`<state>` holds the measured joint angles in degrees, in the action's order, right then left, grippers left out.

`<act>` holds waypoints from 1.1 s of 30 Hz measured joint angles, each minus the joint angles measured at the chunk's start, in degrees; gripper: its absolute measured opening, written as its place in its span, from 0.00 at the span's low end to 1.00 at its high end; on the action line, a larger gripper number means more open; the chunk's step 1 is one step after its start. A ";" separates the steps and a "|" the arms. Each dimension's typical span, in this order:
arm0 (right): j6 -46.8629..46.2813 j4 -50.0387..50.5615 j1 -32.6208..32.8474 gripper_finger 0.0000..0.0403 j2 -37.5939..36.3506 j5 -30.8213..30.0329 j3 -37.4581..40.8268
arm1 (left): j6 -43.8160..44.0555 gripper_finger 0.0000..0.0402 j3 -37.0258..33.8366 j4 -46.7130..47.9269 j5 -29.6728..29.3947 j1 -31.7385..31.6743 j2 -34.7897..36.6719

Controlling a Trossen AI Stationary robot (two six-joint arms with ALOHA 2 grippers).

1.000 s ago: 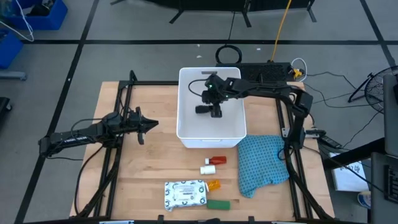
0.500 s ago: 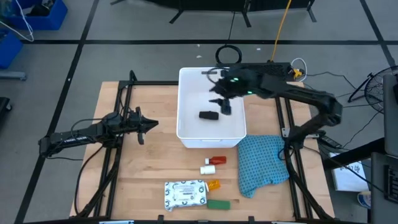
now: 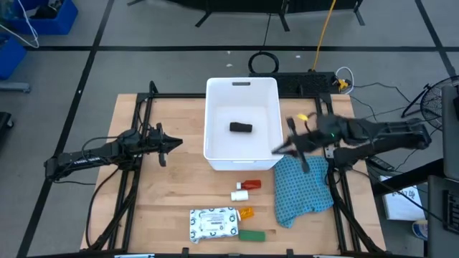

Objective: Pick & place medical supplies in basket/bin
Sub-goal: Put the white wipes into the white bin

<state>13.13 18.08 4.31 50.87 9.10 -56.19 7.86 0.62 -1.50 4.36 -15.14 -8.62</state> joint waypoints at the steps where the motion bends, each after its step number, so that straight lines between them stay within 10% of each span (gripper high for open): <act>1: 0.23 -0.93 1.38 0.01 -2.47 0.07 3.07 | 0.00 0.10 0.00 0.00 0.00 0.00 0.00; 12: -10.27 -22.30 3.33 0.00 -27.81 -1.61 33.75 | -0.20 0.10 0.00 0.00 0.00 -0.02 0.00; 33: -3.39 -42.62 3.60 0.00 -30.36 -9.00 49.17 | 6.46 0.10 -0.02 -3.00 7.62 2.44 0.00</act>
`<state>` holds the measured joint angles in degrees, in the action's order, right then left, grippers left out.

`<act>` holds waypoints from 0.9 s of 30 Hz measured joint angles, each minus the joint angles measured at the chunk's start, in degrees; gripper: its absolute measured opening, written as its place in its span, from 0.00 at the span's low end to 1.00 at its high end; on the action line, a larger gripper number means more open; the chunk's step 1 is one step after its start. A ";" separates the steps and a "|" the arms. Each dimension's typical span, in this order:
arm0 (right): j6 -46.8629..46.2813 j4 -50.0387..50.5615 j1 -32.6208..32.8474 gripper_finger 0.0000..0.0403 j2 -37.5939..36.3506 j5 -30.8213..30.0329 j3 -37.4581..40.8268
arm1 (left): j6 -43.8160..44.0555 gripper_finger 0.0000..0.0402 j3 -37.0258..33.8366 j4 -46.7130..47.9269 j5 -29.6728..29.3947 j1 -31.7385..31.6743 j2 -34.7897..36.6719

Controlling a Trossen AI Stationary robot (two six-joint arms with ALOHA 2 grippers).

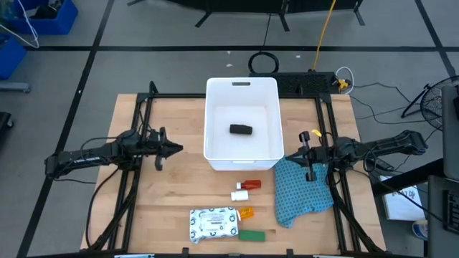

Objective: Pick & place medical supplies in basket/bin
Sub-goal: Put the white wipes into the white bin

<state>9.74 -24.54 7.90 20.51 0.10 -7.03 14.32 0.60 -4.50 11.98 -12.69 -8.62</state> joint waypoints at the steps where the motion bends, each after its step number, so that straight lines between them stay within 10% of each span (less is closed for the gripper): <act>1: 0.55 0.32 0.00 0.00 0.00 -0.01 0.00 | 1.26 0.10 -0.01 -1.87 1.17 0.79 0.00; 5: 4.11 0.59 0.00 0.00 0.00 -0.04 0.00 | 2.03 0.10 0.00 -8.48 5.33 8.42 -0.74; 14: 8.40 0.81 0.00 0.00 0.00 -0.05 0.00 | -8.85 0.10 8.99 -7.69 -24.89 31.20 -9.35; 27: 9.05 -0.97 0.00 0.00 0.00 -0.27 0.00 | -2.32 0.10 48.39 21.83 -57.36 56.98 -54.65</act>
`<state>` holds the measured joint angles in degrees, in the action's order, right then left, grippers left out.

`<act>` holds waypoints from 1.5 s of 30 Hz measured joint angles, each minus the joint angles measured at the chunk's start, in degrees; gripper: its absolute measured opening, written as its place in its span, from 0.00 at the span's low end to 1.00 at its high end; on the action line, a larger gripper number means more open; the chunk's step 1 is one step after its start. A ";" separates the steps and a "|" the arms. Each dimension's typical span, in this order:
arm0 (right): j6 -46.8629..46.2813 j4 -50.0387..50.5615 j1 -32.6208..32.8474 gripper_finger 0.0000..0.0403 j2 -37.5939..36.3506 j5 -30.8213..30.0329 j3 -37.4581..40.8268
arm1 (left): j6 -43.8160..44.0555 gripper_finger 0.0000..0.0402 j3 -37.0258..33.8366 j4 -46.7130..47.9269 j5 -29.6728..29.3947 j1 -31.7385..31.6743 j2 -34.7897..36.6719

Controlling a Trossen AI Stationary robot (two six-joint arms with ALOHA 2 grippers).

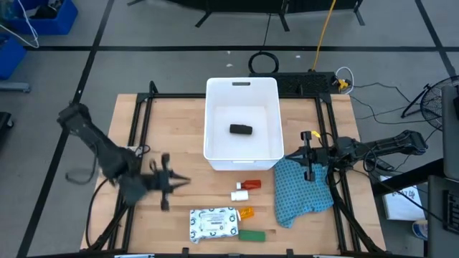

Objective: Pick & place medical supplies in basket/bin
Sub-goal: Put the white wipes into the white bin

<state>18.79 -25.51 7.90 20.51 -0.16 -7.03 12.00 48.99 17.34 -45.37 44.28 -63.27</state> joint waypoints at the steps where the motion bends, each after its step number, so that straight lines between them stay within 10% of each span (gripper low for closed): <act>1: 0.00 -0.13 0.00 0.00 0.00 0.02 0.00 | 1.46 0.10 3.47 2.34 -1.08 1.10 -4.01; 7: -0.09 -3.69 0.00 0.00 0.00 0.01 0.00 | 17.36 0.11 23.04 22.88 -1.09 3.96 -26.03; 16: -2.03 -3.86 0.00 0.00 0.02 0.07 0.00 | 36.02 0.41 41.73 45.05 21.46 3.02 -46.34; 27: -1.81 -3.57 0.00 0.00 0.00 -0.02 -0.02 | 35.34 0.96 43.08 39.36 35.95 2.36 -50.70; 45: -3.10 -3.05 0.00 0.00 0.00 -11.85 -0.02 | 35.16 0.99 43.05 33.73 33.53 0.36 -56.22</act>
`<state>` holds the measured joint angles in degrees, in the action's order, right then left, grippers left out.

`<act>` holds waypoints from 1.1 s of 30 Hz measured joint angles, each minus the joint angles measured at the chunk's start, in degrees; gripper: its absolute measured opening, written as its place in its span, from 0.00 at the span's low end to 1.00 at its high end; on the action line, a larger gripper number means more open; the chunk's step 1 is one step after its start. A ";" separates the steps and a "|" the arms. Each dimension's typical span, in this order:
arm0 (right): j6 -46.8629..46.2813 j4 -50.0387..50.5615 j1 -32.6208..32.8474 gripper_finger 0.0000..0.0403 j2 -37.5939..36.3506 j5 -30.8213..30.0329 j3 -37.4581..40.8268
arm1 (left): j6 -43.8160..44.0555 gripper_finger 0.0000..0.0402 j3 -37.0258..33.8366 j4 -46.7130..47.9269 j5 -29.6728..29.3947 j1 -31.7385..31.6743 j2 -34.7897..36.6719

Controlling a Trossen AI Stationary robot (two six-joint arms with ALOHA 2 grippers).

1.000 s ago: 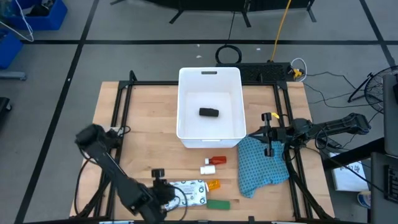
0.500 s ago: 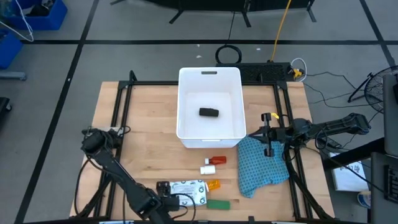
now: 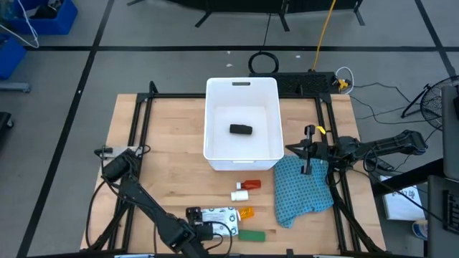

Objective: Pick & place medical supplies in basket/bin
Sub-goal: Put the white wipes into the white bin

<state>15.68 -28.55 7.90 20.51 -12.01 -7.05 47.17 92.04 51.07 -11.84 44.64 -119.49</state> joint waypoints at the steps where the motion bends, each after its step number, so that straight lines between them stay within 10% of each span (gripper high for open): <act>1: 0.00 0.04 0.02 0.00 0.00 0.00 0.00 | -0.03 0.99 0.04 -0.51 -0.03 0.00 -0.63; 11: -1.29 0.54 0.01 0.00 0.00 0.04 0.00 | 1.57 0.88 0.21 -0.39 -2.61 -0.34 -2.38; 25: -0.03 0.06 0.01 0.00 0.00 0.04 0.00 | -12.00 0.04 0.12 -0.44 11.71 -2.63 -2.19; 33: -2.93 0.82 0.02 0.00 0.02 0.07 0.00 | -19.69 0.00 -0.49 -0.06 8.93 -3.85 4.47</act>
<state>12.75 -27.73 7.92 20.53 -11.94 -7.05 27.48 91.55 51.01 -2.91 40.79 -115.02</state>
